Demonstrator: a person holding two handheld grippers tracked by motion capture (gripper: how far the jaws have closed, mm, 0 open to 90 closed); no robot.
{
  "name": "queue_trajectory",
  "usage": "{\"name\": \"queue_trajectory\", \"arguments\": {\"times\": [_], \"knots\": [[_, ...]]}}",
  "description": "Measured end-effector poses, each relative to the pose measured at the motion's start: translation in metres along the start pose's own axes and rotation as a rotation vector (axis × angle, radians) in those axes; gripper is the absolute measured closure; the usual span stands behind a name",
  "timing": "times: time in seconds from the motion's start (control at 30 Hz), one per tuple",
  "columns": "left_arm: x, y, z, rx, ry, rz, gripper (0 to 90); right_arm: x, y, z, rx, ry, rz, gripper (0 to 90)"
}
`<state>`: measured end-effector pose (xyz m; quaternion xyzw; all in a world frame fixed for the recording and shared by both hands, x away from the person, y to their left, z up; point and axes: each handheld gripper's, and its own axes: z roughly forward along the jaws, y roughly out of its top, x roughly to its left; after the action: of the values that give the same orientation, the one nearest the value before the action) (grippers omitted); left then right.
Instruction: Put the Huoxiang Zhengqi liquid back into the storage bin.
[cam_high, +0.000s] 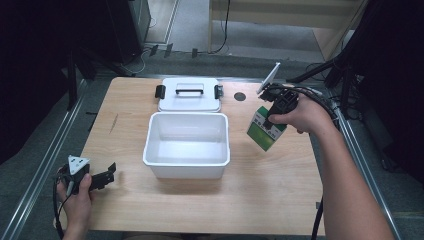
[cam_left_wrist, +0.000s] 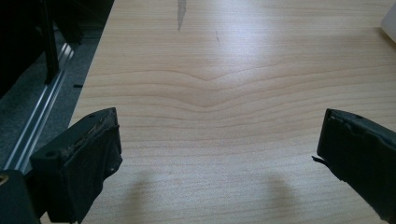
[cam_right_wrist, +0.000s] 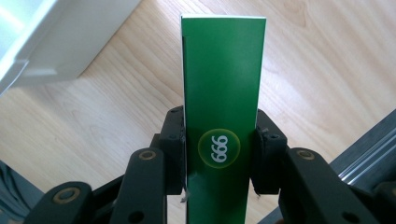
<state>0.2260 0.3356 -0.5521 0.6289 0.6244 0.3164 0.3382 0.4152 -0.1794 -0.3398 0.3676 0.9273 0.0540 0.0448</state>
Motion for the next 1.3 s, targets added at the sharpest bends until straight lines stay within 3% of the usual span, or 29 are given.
{"name": "queue_trajectory", "arguments": {"times": [0.27, 0.3, 0.37, 0.57, 0.67, 0.7, 0.73, 0.83, 1.07, 1.1, 1.3], "knots": [[0.000, 0.000, 0.000, 0.000, 0.001, 0.002, 0.5, 0.010, -0.003, -0.017, -0.011, -0.030, -0.114, 64.4], [0.000, 0.000, 0.000, 0.000, 0.001, 0.002, 0.5, 0.014, -0.003, -0.021, -0.014, -0.039, -0.149, 64.4], [0.000, 0.000, 0.000, 0.000, 0.001, 0.001, 0.5, 0.015, -0.003, -0.022, -0.014, -0.040, -0.155, 64.5], [0.000, 0.000, 0.000, 0.000, 0.002, 0.000, 0.5, 0.025, -0.002, -0.033, -0.038, -0.016, -0.238, 64.6], [0.000, 0.000, 0.000, 0.000, 0.002, 0.001, 0.5, 0.031, -0.002, -0.039, -0.054, -0.034, -0.321, 64.5], [0.000, 0.000, 0.000, 0.000, 0.001, 0.000, 0.5, 0.037, -0.001, -0.042, -0.065, -0.047, -0.386, 64.5], [0.000, 0.000, 0.000, 0.000, 0.001, 0.000, 0.5, 0.037, -0.001, -0.042, -0.065, -0.047, -0.386, 64.5], [0.000, 0.000, 0.000, 0.000, 0.000, -0.001, 0.5, 0.044, 0.000, -0.046, -0.067, -0.043, -0.456, 64.5], [0.000, 0.000, 0.000, -0.001, 0.001, -0.001, 0.5, 0.051, 0.002, -0.051, -0.055, -0.039, -0.523, 64.5], [0.000, 0.000, 0.000, -0.001, 0.000, -0.002, 0.5, 0.053, 0.003, -0.052, -0.052, -0.036, -0.550, 64.5], [0.000, 0.000, 0.000, 0.001, -0.001, 0.000, 0.5, 0.053, 0.004, -0.060, -0.070, -0.030, -0.570, 64.5]]}}
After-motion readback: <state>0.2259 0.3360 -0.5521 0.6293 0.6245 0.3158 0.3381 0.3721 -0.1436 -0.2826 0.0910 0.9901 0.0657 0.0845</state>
